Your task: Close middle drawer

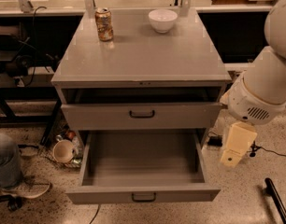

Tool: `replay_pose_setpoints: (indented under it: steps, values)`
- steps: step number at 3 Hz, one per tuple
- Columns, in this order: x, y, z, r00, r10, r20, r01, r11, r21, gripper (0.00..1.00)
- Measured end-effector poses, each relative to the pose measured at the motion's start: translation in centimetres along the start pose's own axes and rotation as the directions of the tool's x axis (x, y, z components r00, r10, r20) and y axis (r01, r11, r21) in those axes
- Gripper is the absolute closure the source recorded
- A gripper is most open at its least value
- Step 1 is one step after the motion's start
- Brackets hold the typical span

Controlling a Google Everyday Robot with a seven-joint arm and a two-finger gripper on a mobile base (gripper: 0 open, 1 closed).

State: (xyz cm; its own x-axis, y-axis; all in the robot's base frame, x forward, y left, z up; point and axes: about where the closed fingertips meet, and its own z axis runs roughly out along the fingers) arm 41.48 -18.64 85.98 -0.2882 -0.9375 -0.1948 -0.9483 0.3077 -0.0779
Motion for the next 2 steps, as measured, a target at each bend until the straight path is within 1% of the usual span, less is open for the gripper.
replay_pose_setpoints:
  steps: [1,2]
  values:
    - [0.2,0.1,0.1,1.000,0.011,0.005,-0.011,0.9999,-0.003,0.00]
    - [0.6,4.3,6.3,0.994,0.106,0.012,-0.103,0.9840,-0.145,0.00]
